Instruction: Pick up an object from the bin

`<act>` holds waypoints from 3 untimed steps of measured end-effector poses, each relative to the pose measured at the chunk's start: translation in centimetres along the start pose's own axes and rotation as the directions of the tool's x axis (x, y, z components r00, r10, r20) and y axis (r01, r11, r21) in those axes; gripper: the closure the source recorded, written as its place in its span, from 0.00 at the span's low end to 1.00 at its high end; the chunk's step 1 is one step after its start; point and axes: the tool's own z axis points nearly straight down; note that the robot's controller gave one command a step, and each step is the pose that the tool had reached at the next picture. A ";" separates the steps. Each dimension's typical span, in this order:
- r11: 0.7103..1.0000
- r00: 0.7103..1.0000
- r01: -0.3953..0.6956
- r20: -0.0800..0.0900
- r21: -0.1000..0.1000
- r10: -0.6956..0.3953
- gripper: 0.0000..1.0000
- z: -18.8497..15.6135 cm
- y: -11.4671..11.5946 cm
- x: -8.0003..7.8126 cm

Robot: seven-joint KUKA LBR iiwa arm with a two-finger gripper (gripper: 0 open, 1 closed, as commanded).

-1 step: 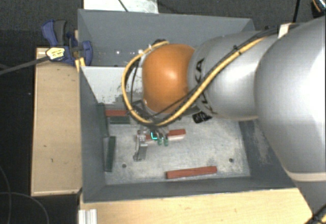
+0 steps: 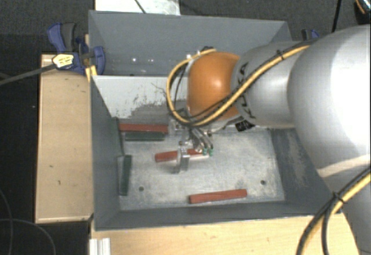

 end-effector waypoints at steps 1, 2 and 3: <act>1.000 1.000 -0.031 -0.002 -0.003 0.031 0.00 -3.5 -1.0 1.6; 0.989 0.989 -0.147 -0.005 -0.002 0.147 0.00 -3.3 -2.7 2.4; 0.990 0.990 -0.143 -0.005 -0.003 0.143 0.00 -0.1 -1.5 4.0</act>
Offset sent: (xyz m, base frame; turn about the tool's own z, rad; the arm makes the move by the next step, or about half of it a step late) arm -0.0156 -0.0098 0.0330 0.0307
